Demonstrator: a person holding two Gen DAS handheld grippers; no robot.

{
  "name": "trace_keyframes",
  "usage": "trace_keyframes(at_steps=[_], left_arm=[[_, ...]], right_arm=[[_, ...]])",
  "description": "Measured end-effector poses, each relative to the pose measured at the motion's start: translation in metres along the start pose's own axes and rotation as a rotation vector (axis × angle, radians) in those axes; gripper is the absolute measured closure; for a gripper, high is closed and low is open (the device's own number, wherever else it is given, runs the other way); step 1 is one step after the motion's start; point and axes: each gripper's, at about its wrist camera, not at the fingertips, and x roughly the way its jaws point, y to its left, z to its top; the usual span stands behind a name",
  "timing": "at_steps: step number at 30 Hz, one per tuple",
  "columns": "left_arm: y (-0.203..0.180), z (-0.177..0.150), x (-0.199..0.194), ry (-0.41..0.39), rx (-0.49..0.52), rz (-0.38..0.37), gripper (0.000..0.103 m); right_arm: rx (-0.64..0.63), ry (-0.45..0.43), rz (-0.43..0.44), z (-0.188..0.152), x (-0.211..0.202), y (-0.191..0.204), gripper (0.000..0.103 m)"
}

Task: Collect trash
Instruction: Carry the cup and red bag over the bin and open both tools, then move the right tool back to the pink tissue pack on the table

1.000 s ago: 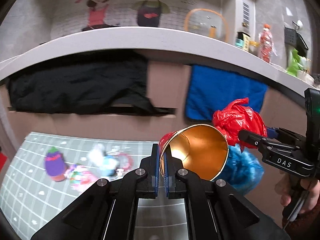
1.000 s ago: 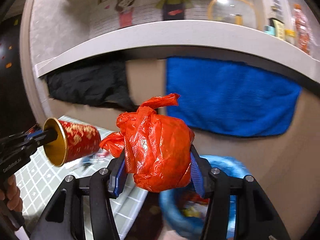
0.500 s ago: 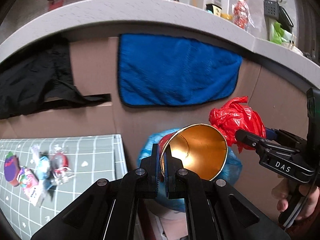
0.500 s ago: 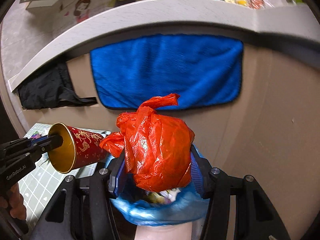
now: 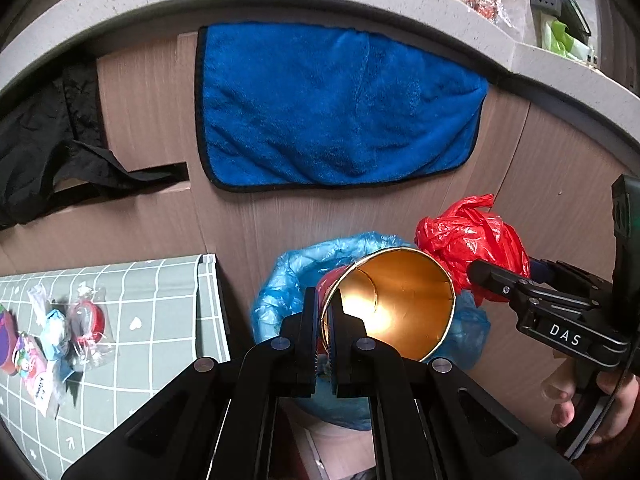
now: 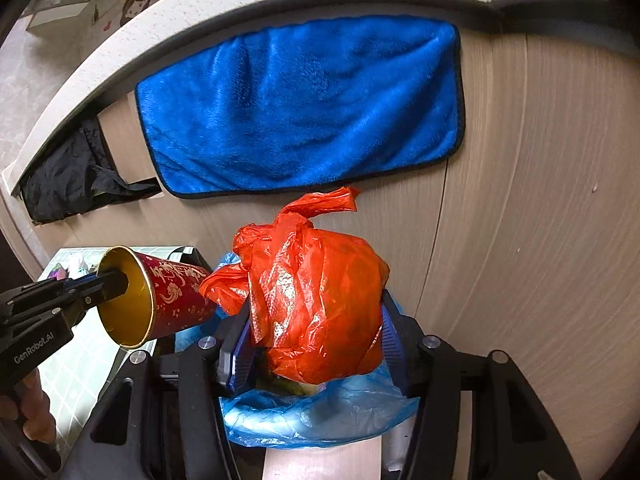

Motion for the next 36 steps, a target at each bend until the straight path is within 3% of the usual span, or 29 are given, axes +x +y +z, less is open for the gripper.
trace_keyframes(at_steps=[19,23,25,36], left_arm=[[0.013,-0.014,0.048,0.091,-0.055,-0.017,0.098],[0.023,-0.013,0.053,0.1,-0.106,-0.075,0.089],[0.026,-0.012,0.052,0.089,-0.114,-0.096,0.068],[0.063,-0.013,0.009,0.034,-0.142,-0.015,0.063]], right_arm=[[0.016,0.068,-0.007,-0.004,0.042,-0.006,0.049],[-0.006,0.087,0.004,-0.005,0.052,-0.004,0.045],[-0.022,0.086,-0.002,-0.007,0.055,-0.002,0.044],[-0.001,0.031,0.085,-0.002,0.03,0.008,0.038]])
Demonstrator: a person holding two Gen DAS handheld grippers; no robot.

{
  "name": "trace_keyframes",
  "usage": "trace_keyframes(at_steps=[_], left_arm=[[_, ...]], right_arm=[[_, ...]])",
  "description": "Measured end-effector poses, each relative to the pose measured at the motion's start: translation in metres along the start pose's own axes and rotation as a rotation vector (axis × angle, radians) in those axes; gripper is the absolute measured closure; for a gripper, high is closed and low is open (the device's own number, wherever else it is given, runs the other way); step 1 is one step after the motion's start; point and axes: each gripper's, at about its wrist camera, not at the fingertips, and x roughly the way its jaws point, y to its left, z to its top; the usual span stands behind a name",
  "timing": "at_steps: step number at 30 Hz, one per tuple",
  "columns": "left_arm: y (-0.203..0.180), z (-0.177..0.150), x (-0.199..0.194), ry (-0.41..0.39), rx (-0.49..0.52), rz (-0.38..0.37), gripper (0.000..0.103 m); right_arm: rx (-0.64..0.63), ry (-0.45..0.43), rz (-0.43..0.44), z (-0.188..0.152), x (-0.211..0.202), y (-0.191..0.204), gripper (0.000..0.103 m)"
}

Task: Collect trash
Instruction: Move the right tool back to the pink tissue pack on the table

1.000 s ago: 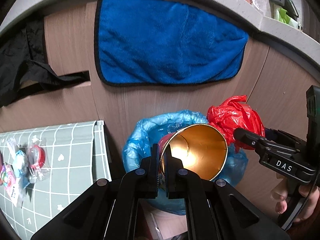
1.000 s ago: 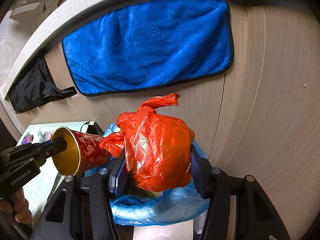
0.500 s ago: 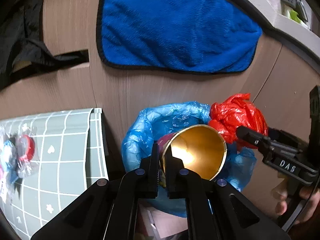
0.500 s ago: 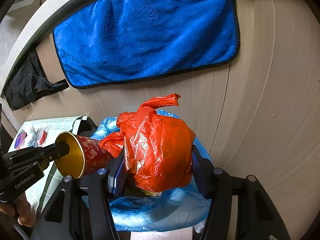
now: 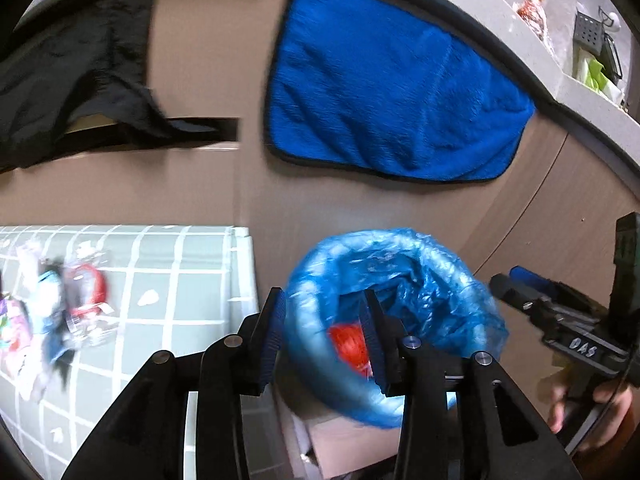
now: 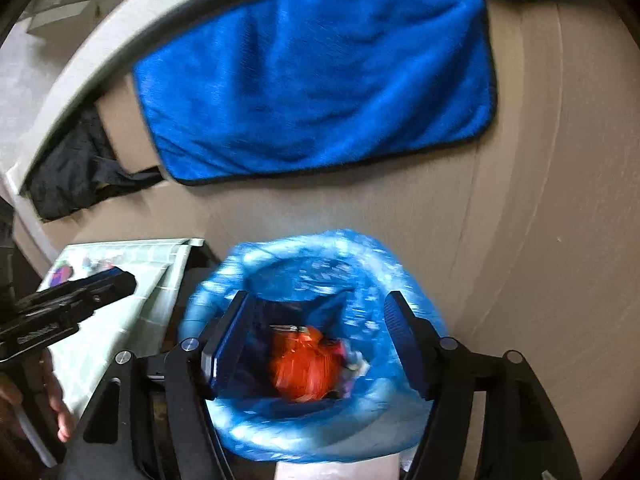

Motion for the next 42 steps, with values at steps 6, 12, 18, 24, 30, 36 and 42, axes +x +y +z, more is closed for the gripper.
trace_keyframes(at_steps=[6,12,18,24,30,36,42], left_arm=[[0.054,-0.019,-0.044,0.016,-0.058,0.058,0.063],[0.144,-0.048,-0.105,-0.003,-0.151,0.178,0.063],[0.233,-0.078,-0.157,-0.058,-0.284,0.297,0.063],[0.298,-0.105,-0.198,-0.101,-0.359,0.401,0.063],[0.34,-0.136,-0.219,-0.105,-0.422,0.408,0.063],[0.359,-0.155,-0.213,-0.088,-0.483,0.4,0.063],[0.362,-0.155,-0.207,-0.078,-0.492,0.395,0.063]], right_arm=[[-0.129,-0.035,0.008,0.0,-0.019,0.053,0.038],[-0.155,0.004,0.139,0.006,-0.015,0.115,0.038],[-0.237,0.118,0.308,0.005,0.015,0.21,0.038],[-0.443,0.235,0.394,-0.021,0.062,0.33,0.04],[-0.641,0.215,0.386,-0.04,0.1,0.42,0.04],[-0.787,0.295,0.285,-0.057,0.147,0.459,0.041],[-0.794,0.265,0.237,-0.059,0.148,0.45,0.059]])
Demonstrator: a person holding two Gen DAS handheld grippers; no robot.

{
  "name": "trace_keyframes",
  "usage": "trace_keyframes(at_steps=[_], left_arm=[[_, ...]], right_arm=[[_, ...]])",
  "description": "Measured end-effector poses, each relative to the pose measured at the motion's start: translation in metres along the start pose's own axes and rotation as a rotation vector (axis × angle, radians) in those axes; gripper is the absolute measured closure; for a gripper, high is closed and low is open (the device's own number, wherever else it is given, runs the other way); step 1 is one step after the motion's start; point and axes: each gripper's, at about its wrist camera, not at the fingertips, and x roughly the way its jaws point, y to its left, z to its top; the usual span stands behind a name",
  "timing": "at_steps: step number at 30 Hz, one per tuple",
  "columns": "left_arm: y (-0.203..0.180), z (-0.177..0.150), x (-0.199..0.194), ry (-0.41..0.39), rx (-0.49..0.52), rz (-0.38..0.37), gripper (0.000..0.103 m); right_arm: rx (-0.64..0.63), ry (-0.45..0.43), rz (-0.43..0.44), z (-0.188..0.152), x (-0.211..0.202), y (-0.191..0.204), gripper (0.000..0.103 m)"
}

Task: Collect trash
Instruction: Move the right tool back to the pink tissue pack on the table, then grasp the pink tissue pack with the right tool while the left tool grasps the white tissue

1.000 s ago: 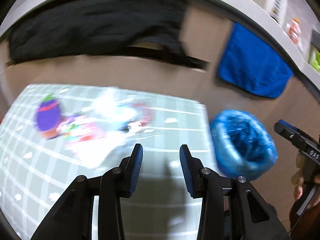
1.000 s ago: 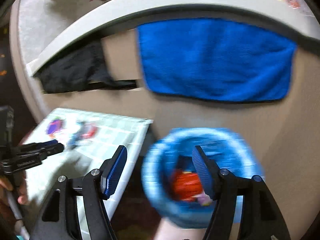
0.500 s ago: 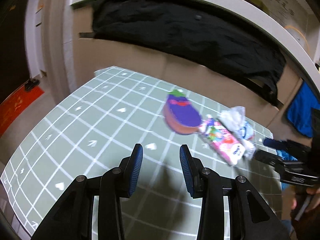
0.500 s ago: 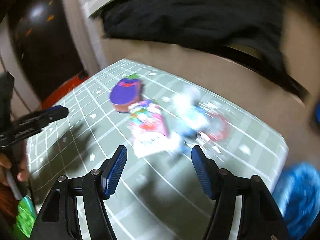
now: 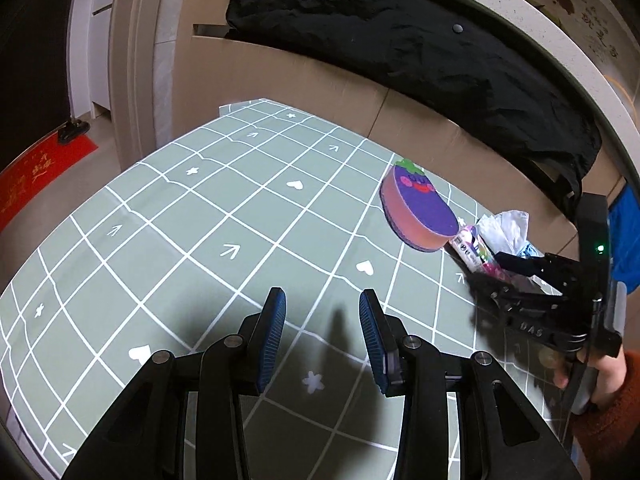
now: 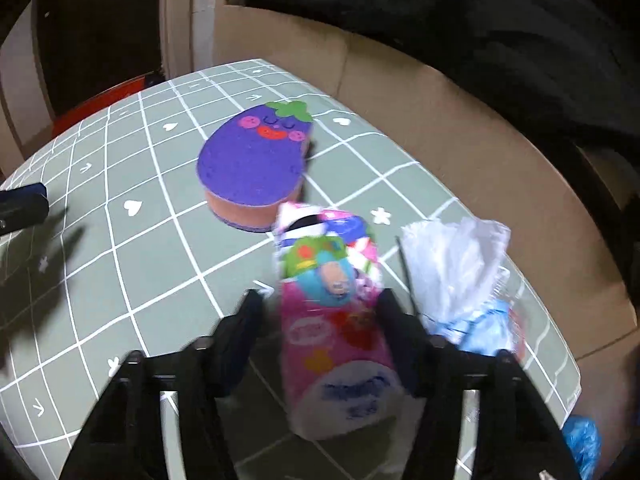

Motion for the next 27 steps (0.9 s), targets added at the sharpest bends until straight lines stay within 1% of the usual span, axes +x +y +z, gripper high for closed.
trace_keyframes(at_steps=[1,3,5,8,11,13,17,19,21,23,25,27], left_arm=[[-0.003,0.001,0.001,0.001,0.007,-0.003,0.064],[-0.01,0.003,0.002,-0.001,0.025,-0.009,0.063],[-0.019,0.005,0.005,0.002,0.04,-0.013,0.063],[-0.033,0.008,0.008,0.007,0.061,-0.027,0.063],[-0.053,0.009,0.011,0.017,0.092,-0.059,0.063],[-0.068,0.009,0.015,0.032,0.107,-0.085,0.063],[-0.102,0.006,0.024,0.056,0.144,-0.112,0.063],[-0.124,0.007,0.029,0.071,0.159,-0.147,0.063],[-0.145,0.009,0.036,0.093,0.166,-0.184,0.063],[-0.169,0.012,0.047,0.123,0.155,-0.215,0.063],[-0.188,0.014,0.055,0.131,0.14,-0.246,0.063],[-0.207,0.016,0.063,0.115,0.138,-0.244,0.063]], right_arm=[[0.011,0.008,0.013,-0.002,-0.004,-0.004,0.061],[0.051,0.001,0.078,-0.006,-0.017,-0.013,0.075],[0.099,-0.018,0.135,-0.012,-0.034,-0.022,0.08],[0.16,-0.064,0.196,-0.029,-0.067,-0.036,0.082],[0.226,-0.094,0.219,-0.044,-0.086,-0.05,0.083],[0.305,-0.11,0.238,-0.064,-0.101,-0.07,0.083],[0.412,-0.108,0.164,-0.099,-0.109,-0.105,0.083],[0.474,-0.109,0.16,-0.117,-0.113,-0.121,0.083],[0.506,-0.118,0.157,-0.13,-0.116,-0.131,0.083],[0.528,-0.13,0.133,-0.143,-0.12,-0.14,0.083],[0.556,-0.144,0.139,-0.156,-0.127,-0.148,0.083],[0.572,-0.155,0.149,-0.162,-0.131,-0.153,0.083]])
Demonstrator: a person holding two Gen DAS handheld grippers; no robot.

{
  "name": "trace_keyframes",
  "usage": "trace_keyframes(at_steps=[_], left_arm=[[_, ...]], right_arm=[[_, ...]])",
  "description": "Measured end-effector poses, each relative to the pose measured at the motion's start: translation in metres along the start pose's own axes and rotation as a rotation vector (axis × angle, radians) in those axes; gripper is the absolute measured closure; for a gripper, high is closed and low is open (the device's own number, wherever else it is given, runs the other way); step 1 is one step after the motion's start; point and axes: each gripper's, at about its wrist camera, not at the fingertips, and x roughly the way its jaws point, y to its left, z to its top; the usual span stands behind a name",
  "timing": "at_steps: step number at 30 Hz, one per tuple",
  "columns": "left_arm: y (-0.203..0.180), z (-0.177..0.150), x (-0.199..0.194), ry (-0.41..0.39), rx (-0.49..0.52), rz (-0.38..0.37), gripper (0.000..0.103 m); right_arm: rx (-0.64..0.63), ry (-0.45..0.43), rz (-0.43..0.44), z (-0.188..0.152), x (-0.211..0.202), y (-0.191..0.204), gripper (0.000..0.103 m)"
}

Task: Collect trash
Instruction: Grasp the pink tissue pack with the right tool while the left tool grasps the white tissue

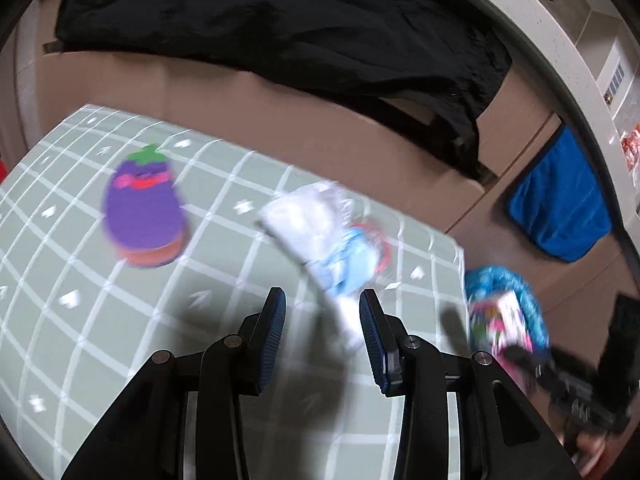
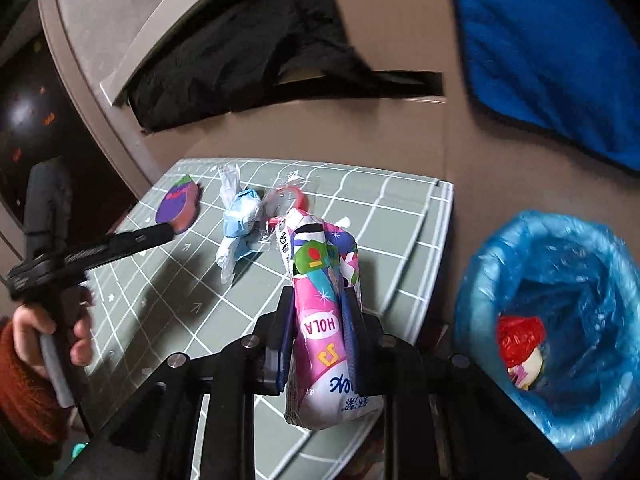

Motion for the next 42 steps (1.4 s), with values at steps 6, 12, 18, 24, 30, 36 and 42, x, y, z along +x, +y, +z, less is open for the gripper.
trace_keyframes(at_steps=[6,12,18,24,30,36,42], left_arm=[[-0.033,0.008,0.044,-0.009,0.058,0.142,0.063],[-0.037,0.011,0.062,0.002,0.057,0.17,0.063],[-0.034,0.015,0.069,0.024,0.089,0.21,0.062],[-0.025,0.009,0.056,0.02,0.148,0.177,0.068],[0.003,-0.009,0.012,0.004,0.116,0.123,0.089],[0.022,-0.026,-0.047,-0.068,0.107,0.109,0.094],[0.036,-0.033,-0.061,-0.06,0.06,0.098,0.092]], right_arm=[[-0.006,-0.021,-0.005,-0.007,-0.012,-0.01,0.083],[-0.016,-0.016,-0.018,-0.011,-0.018,-0.014,0.083],[-0.034,0.005,-0.021,-0.012,-0.012,-0.006,0.082],[-0.048,0.012,-0.014,-0.009,-0.009,0.009,0.082],[-0.09,0.019,-0.002,-0.005,-0.003,0.033,0.082],[-0.112,0.021,0.03,0.001,0.006,0.057,0.082],[-0.13,0.045,0.06,-0.002,0.02,0.079,0.082]])
